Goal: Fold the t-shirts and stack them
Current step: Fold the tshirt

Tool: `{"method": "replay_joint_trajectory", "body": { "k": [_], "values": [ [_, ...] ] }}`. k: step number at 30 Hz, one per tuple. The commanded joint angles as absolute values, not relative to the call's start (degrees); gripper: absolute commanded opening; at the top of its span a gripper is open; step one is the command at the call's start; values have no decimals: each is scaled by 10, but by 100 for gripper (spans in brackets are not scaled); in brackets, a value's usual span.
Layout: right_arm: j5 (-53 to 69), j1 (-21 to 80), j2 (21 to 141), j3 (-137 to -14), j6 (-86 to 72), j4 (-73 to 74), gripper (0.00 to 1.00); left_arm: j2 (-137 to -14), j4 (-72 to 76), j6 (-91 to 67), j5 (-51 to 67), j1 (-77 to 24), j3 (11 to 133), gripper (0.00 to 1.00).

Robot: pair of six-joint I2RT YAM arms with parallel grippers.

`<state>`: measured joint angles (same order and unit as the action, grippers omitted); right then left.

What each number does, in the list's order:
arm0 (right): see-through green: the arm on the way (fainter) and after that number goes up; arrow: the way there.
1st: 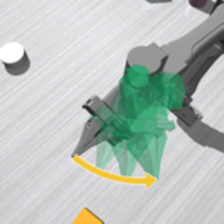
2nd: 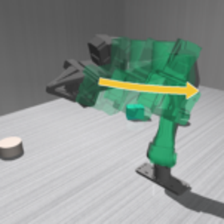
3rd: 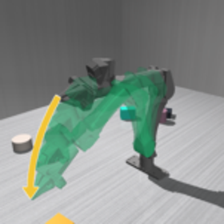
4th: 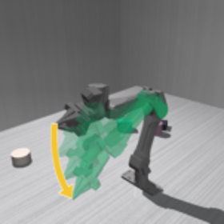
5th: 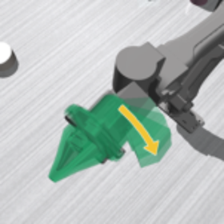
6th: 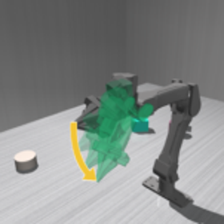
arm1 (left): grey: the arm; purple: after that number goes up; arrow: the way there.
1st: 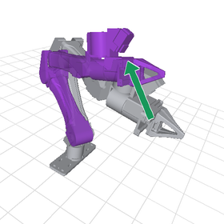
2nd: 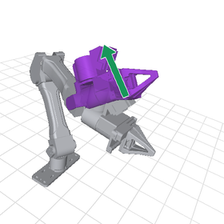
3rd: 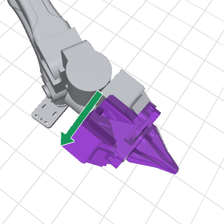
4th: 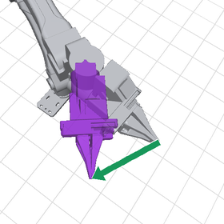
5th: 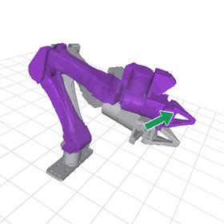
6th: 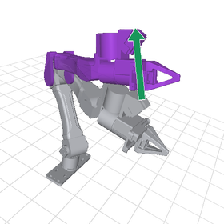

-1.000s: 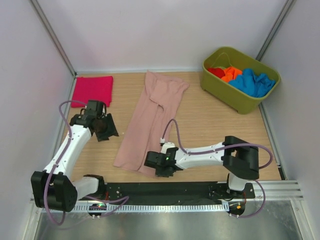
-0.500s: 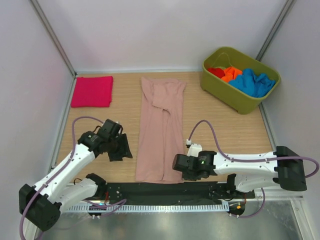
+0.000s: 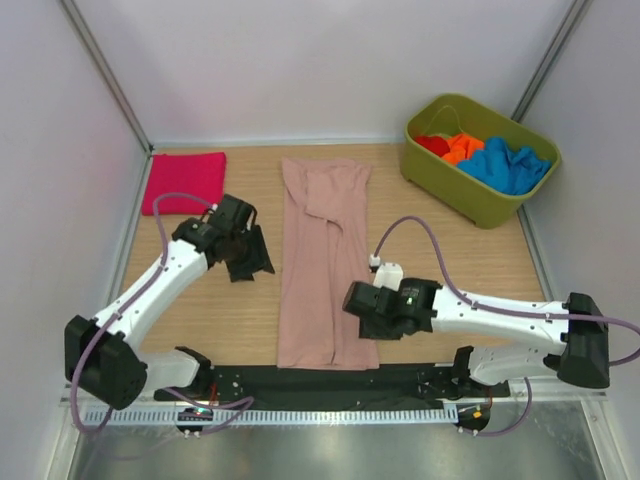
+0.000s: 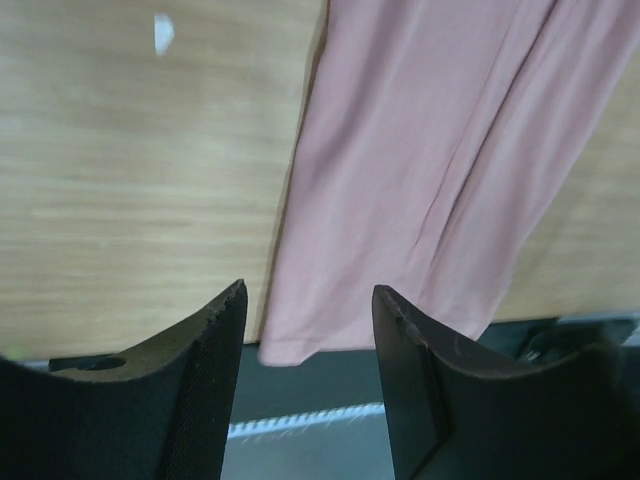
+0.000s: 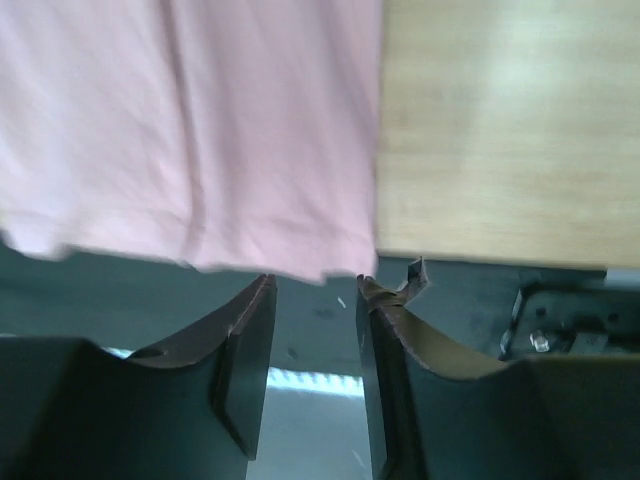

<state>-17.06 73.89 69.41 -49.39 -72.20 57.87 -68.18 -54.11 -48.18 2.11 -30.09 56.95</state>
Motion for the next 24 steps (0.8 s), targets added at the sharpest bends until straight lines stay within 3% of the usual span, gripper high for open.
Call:
{"method": "replay_joint_trajectory", "body": {
  "k": [1, 6, 10, 11, 17, 19, 24],
  "values": [
    [-197, 645, 704, -576, -583, 586, 45, -748, -517, -417, 51, -223, 648, 54],
    [-185, 447, 804, -713, -399, 421, 47, -773, -458, -406, 84, -130, 689, 54],
    [-225, 400, 995, -920, -317, 395, 48, -795, -437, -398, 105, -102, 692, 54],
    [-243, 395, 1045, -1025, -303, 417, 49, -799, -434, -394, 105, -103, 686, 54],
    [-259, 356, 1334, -1378, -307, 488, 48, -802, -408, -369, 93, -102, 650, 54],
    [-253, 351, 1365, -1397, -309, 467, 48, -805, -404, -363, 89, -103, 641, 54],
    [-193, 332, 1368, -1276, -313, 274, 48, -798, -394, -343, 85, -103, 625, 54]
  ]
}}
